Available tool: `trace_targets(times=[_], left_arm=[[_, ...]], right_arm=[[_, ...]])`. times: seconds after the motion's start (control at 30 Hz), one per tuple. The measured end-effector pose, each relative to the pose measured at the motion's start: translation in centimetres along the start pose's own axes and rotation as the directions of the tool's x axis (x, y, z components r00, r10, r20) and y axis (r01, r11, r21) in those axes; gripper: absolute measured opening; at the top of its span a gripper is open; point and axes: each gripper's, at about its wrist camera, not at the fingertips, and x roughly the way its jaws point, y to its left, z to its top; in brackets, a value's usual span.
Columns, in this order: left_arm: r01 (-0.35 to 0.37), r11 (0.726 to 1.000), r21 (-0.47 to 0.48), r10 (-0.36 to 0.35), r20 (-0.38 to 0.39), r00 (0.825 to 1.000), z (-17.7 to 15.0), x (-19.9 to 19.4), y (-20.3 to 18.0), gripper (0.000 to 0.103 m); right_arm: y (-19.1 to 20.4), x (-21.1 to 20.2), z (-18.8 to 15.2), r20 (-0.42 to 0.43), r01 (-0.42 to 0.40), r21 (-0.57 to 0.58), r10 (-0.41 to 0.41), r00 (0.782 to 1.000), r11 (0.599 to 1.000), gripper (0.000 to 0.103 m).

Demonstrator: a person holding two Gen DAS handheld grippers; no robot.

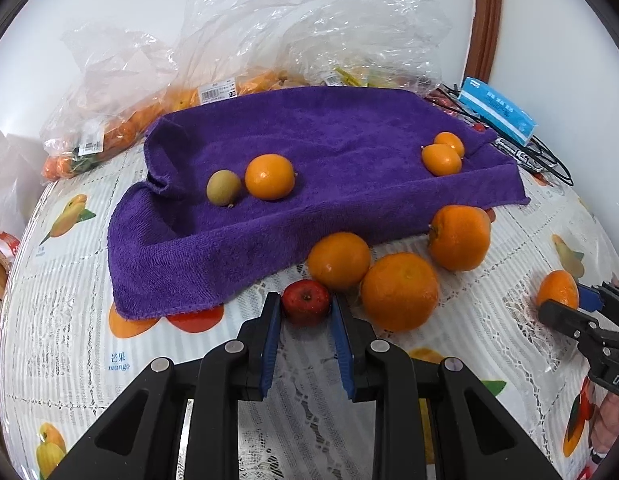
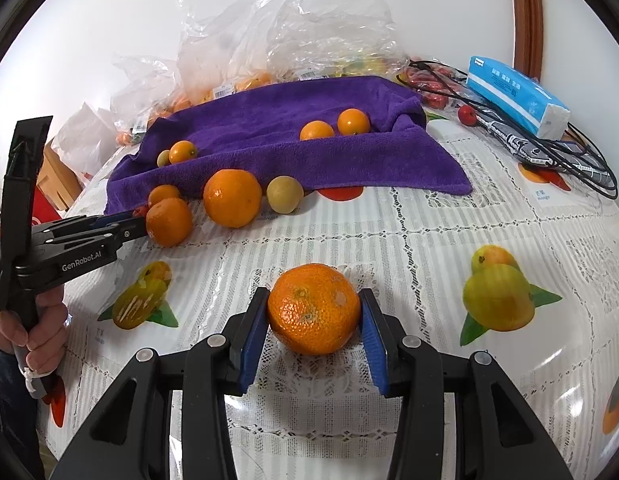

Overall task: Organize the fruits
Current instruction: 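Grasp a small red fruit with the left gripper while the right holds the tangerine, then carry the tangerine and red fruit over the purple towel with both grippers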

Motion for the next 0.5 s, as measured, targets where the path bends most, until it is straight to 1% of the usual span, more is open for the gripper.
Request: trace_targets(times=[0.13,0.27,0.37,0.5], left_arm=[[-0.005,1.000,-0.005,0.005,0.023,1.000,-0.3,-0.9,0.1,0.025],[-0.025,0.999,-0.045,0.028,0.059,0.998,0.0,-2.4,0.8,0.025],[-0.055,0.995,-0.080,0.064,0.114,0.991,1.0,-4.1,1.1,0.025],[-0.064,0.990,-0.122,0.085,0.176,0.981,2.7,-5.9,1.7,0.025]], right_arm=[[-0.2,-0.4,0.3,0.008,0.011,-0.003,-0.011,1.000,1.000,0.044],[-0.6,-1.3,1.3,0.038,0.009,-0.002,-0.009,0.999,1.000,0.044],[-0.7,-2.0,2.8,0.074,0.021,-0.013,-0.020,0.997,1.000,0.044],[-0.8,-2.7,5.1,0.119,0.033,-0.029,-0.029,0.992,0.999,0.044]])
